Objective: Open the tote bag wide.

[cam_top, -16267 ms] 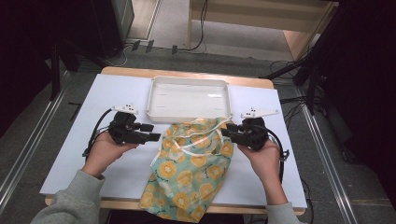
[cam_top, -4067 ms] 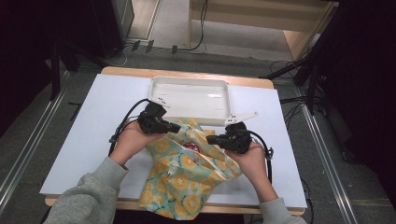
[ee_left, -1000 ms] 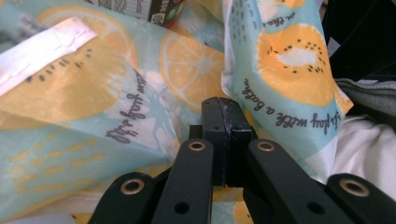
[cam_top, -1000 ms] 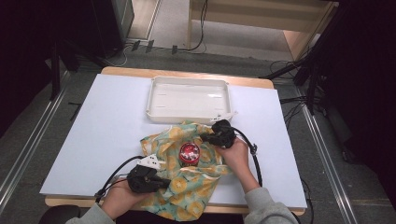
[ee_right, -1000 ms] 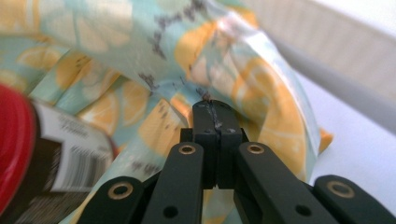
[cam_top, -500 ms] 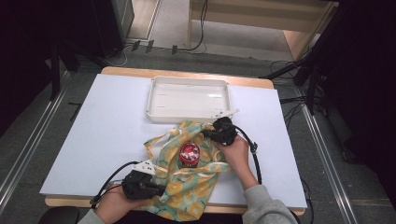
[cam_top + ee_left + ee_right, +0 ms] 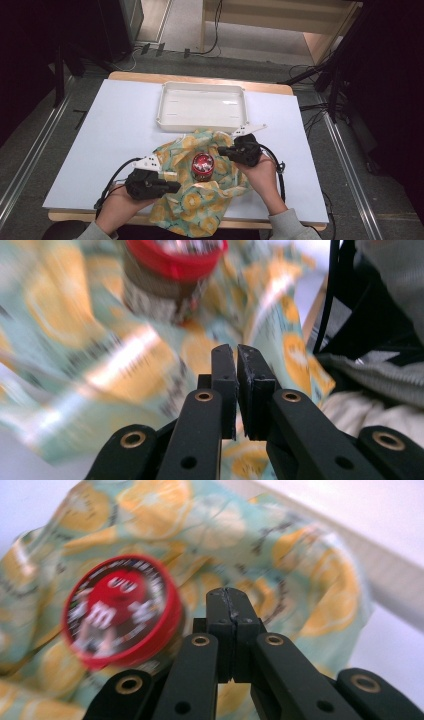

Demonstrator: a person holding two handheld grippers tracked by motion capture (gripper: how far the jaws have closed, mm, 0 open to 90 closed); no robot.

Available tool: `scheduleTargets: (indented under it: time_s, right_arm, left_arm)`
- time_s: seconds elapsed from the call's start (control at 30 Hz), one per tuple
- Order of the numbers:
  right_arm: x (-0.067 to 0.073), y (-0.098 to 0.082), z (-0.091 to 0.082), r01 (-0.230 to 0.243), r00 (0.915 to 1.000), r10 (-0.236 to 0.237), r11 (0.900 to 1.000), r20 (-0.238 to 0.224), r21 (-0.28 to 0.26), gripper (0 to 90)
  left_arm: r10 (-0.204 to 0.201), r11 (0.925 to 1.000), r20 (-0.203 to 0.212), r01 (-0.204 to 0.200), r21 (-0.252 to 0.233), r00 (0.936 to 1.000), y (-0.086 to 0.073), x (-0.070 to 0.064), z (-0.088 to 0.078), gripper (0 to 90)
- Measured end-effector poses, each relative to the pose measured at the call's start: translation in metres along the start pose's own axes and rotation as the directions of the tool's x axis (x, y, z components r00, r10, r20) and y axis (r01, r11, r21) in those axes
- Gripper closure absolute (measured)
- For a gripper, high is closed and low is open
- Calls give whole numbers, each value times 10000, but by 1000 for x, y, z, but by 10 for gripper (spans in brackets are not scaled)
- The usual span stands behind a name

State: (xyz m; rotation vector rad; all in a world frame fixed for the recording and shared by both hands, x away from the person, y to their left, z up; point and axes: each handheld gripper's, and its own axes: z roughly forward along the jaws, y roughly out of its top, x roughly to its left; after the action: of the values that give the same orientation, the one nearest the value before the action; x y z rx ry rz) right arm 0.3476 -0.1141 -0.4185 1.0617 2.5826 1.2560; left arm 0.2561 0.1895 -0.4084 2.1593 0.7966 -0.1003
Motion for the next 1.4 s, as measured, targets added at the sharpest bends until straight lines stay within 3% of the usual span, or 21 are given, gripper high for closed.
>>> scheduleTargets:
  time_s: [0.13, 0.3, 0.5, 0.8, 0.9, 1.0, 1.2, 1.4]
  right_arm:
    - [9, -9, -6, 63, 9999, -61, 9999, -131, 80, 900]
    - [15, -19, -12, -7, 9997, 9, 10000, -236, 93, 900]
    - [20, -26, -15, -52, 9993, 55, 9999, -360, 109, 900]
    - [29, -35, -19, -7, 9983, 18, 9998, -577, 186, 900]
    - [30, -38, -20, -109, 9981, 116, 9999, -611, 113, 900]
    - [32, -41, -20, -222, 9972, 233, 9996, -708, 157, 900]
    - [39, -48, -12, -213, 9958, 241, 9992, -882, 329, 900]
    - [54, -54, -10, -94, 9946, 128, 9994, -1034, 338, 900]
  left_arm:
    - [253, 9995, -205, -256, -159, 9995, 21, 7, -4, 875]
    - [317, 9995, -336, -319, -62, 9989, 42, 21, 1, 879]
    - [219, 9997, -512, -211, 145, 9984, 57, 35, 11, 879]
    - [148, 9999, -386, -146, 42, 9991, 78, 52, 15, 880]
    - [17, 10000, -286, -20, -96, 9996, 83, 58, 16, 881]
    - [-110, 9999, -459, 107, -82, 9989, 83, 65, 22, 883]
    - [-173, 9997, -454, 180, 146, 9988, 77, 73, 36, 883]
    - [-397, 9992, -413, 400, 70, 9984, 70, 77, 42, 883]
